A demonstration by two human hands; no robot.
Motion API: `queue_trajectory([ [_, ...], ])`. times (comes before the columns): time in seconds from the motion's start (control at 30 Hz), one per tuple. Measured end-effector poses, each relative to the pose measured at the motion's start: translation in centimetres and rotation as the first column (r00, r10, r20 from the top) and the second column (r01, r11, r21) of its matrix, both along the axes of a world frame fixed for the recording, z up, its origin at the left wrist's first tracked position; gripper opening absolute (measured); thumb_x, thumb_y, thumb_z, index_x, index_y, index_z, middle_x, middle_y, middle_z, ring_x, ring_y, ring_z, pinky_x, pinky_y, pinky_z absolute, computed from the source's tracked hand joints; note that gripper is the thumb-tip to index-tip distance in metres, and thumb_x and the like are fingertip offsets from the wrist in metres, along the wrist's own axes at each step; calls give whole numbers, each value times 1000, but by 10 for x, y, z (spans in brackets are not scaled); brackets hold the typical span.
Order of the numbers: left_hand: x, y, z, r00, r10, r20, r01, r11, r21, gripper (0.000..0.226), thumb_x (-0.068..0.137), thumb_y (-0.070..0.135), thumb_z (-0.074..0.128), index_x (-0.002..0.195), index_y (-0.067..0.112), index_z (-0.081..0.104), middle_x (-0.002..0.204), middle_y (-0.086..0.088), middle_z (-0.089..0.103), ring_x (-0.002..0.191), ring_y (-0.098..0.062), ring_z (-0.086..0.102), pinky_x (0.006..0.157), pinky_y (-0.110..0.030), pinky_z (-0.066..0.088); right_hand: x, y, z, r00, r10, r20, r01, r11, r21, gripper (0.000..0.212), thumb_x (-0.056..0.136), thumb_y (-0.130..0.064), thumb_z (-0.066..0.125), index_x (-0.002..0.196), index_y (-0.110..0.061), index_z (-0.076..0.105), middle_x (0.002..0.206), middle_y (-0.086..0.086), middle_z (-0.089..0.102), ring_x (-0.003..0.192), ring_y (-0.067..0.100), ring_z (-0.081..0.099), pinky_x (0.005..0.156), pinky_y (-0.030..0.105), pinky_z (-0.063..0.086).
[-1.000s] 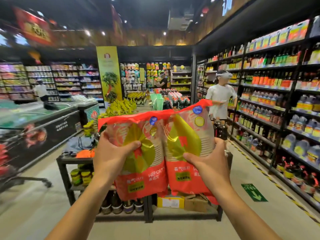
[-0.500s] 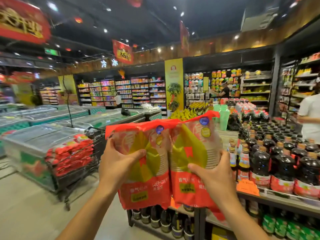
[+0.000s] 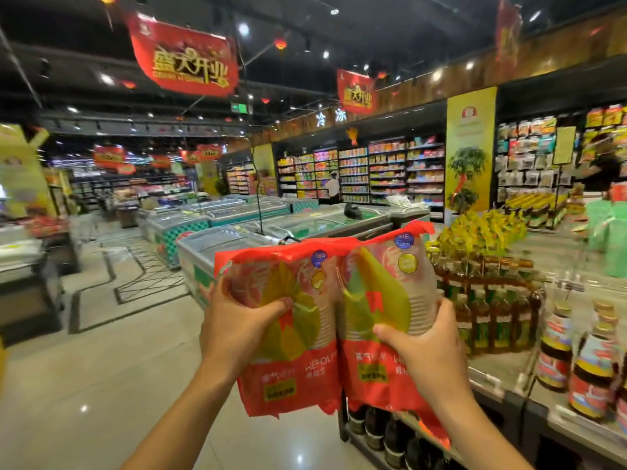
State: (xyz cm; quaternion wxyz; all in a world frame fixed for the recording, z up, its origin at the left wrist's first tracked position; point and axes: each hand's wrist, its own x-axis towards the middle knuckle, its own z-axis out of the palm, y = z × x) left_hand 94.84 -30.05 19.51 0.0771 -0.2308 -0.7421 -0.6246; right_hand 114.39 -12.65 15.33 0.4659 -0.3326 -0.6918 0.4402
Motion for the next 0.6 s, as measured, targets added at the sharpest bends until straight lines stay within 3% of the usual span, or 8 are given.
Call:
queue_trajectory([
  [0.27,-67,-4,-3,992,127,10,-127,992,-3,105,31,73,88,126,41,58,116,15,72,105,-19,70,94,-53,59,-87,17,1,990,138,11,-138,990,22,71,63,-42,94,112,-28,45,100,-9,64,86,13,65,69,38,55],
  [0.5,-160,20,-9,987,160,33,-161,986,49,105,29,72,87,124,38,58,118,9,71,108,-24,69,95,-54,57,-189,50,3,985,169,29,-170,984,61,71,60,-41,95,110,-33,44,101,-15,62,90,14,64,77,41,54],
  [0.6,-209,37,-9,986,157,53,-160,985,61,113,29,74,88,131,36,57,121,9,71,109,-24,69,95,-54,58,-238,66,8,985,171,30,-172,983,68,72,61,-37,95,111,-33,44,100,-17,62,88,9,64,70,36,50],
])
